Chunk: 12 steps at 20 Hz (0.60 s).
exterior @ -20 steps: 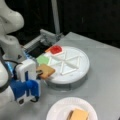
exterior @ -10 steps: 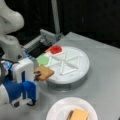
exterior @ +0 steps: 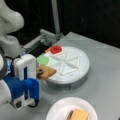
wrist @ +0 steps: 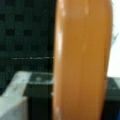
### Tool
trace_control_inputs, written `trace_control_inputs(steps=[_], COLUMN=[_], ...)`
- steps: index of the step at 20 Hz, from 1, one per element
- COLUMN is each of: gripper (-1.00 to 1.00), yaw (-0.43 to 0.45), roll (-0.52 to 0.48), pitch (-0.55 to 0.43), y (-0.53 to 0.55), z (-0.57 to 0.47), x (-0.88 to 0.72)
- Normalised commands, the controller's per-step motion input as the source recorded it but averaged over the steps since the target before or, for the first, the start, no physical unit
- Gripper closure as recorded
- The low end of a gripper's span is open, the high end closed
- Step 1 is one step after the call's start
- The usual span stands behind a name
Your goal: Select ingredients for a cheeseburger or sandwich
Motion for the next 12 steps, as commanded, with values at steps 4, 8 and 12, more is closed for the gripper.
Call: trace_control_inputs(steps=[4, 8, 12], gripper=[1.0, 1.0, 1.0], yaw=[0.309, 0.307, 0.316], roll=[-0.117, -0.061, -0.003], pitch=[0.092, 0.122, 0.208], y=[-0.15, -0.28, -0.35], z=[-0.08, -0.16, -0.19], x=[0.6, 0.7, 0.81])
